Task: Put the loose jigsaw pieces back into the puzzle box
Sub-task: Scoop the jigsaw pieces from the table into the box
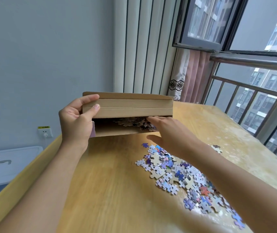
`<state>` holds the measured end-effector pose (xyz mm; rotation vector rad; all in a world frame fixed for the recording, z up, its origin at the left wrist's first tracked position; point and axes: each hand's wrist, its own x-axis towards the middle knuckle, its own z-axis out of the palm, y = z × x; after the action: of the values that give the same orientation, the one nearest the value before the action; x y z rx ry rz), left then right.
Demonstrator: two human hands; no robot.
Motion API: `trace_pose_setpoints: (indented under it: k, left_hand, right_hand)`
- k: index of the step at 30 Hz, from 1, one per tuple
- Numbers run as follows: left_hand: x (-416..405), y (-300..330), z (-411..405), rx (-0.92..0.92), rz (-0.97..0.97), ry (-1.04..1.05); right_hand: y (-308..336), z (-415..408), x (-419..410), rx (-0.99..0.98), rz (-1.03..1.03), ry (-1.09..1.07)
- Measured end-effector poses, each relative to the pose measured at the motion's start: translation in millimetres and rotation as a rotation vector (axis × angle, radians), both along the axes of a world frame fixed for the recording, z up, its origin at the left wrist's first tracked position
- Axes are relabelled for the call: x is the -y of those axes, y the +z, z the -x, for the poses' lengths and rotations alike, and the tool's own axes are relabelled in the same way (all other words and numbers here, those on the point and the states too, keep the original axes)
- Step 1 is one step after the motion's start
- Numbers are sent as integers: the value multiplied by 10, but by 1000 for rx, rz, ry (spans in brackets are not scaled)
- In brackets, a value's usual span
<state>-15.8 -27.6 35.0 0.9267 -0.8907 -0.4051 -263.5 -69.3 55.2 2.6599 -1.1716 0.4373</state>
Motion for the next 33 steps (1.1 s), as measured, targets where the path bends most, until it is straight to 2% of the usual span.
trace_pose_setpoints:
  k: [3, 6, 12, 15, 20, 24, 29, 33]
  left_hand:
    - [19, -20, -15, -3, 4, -9]
    - [20, -22, -19, -6, 13, -7]
    - [11, -11, -6, -2, 27, -3]
    - [3, -9, 9, -2, 32, 1]
    - [2, 9, 16, -16, 42, -11]
    - [14, -4, 10, 4, 43, -8]
    - [-1, -6, 38, 8, 45, -5]
    - [0, -2, 43, 7, 41, -10]
  right_hand:
    - [-120, 135, -112, 57, -22, -31]
    - [-175, 195, -110, -1, -38, -59]
    - [-165, 101, -9, -180, -250, -65]
    - [-157, 29, 139, -116, -317, -53]
    - [-125, 48, 26, -40, -151, -82]
    - [-48, -23, -58, -144, -222, -124]
    - [80, -290, 215, -281, -390, -127]
    - [156, -451, 356, -317, -381, -110]
